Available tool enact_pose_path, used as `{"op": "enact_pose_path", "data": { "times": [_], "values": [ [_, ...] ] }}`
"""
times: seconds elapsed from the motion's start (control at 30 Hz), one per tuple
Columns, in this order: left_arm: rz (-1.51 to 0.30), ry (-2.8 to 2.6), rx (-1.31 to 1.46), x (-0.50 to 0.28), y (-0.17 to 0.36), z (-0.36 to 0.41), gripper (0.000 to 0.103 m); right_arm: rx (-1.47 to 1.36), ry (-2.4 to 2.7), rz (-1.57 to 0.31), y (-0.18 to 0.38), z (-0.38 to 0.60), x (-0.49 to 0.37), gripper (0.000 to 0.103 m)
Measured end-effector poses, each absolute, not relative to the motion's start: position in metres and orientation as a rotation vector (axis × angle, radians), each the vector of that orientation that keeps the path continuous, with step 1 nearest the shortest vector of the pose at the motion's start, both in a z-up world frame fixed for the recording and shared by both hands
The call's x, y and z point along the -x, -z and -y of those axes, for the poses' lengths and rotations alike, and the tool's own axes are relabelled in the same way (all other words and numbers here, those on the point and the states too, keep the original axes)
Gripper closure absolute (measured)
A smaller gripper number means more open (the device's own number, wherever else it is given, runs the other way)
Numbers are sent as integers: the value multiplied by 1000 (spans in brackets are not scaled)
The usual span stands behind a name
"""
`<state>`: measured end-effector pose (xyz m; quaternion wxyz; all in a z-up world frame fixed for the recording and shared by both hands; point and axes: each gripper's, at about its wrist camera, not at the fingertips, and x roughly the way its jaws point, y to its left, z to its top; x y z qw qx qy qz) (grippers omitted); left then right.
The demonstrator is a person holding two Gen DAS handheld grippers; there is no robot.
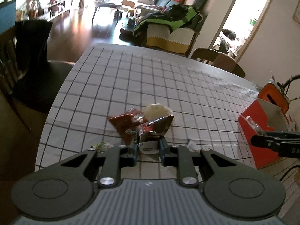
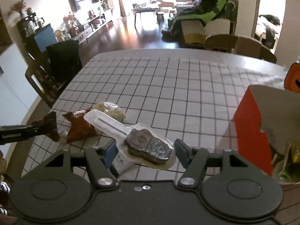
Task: Organize snacks
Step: 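Carry the silver snack and wrapped cookie into the orange box and release both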
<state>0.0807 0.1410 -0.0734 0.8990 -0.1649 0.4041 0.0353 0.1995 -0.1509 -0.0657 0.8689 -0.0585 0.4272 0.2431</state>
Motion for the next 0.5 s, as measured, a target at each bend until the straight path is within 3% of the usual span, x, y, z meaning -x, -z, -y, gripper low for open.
{"op": "enact_pose_path", "data": {
  "times": [0.5],
  "values": [
    [-821,28,211,-122,24,8,82,59,-470,-823,43,282,-214,39]
  ]
}}
